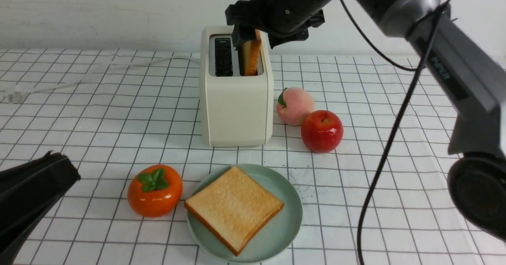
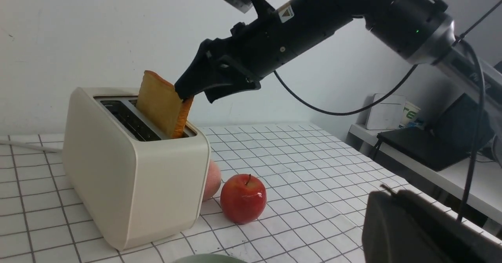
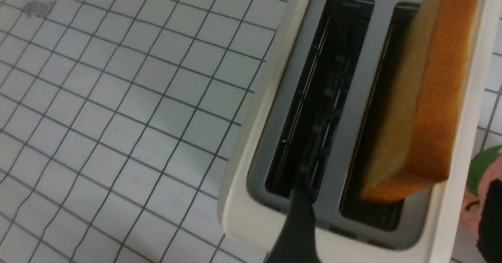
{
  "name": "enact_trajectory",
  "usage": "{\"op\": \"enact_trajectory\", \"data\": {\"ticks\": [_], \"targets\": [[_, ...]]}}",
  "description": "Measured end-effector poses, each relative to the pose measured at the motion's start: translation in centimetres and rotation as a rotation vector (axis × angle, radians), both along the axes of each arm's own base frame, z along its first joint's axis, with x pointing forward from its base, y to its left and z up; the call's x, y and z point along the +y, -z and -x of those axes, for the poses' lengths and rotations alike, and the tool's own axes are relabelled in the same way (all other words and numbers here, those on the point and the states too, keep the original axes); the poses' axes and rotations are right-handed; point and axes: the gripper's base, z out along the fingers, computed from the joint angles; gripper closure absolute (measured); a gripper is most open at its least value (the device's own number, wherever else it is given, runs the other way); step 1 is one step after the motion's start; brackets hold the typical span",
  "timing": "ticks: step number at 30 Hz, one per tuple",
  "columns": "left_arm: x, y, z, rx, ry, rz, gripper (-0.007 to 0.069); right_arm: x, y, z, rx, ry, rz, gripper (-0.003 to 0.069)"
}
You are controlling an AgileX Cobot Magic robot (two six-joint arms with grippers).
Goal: Take toasted bread from bread machine on white checkered table place on plate.
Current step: 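Grasp the toast slice in the toaster and pull it up out of the slot with the right gripper, then place the held slice of bread on top of the slice on the plate with the right gripper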
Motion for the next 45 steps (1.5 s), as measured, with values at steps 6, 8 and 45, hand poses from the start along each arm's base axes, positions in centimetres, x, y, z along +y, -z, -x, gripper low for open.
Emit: {"op": "enact_trajectory", "data": {"ticks": [6,8,45], "targets": [[-0.1,0.0,0.0,0.004,0.008,-0.003,0.0637,0.1,1.0,-1.4,-0.071,0.045,0.013,0.0151],[-0.1,0.1,0.1,0.006,0.014,-0.005,0.0637,0.4,1.4,-1.9,-0.100,0.047,-0.012,0.0197],[-0.2,0.1,0.1,0.010,0.022,-0.008,0.0627,-3.7,-12.5,6.7,-0.254,-0.033,-0.085,0.0550]]}}
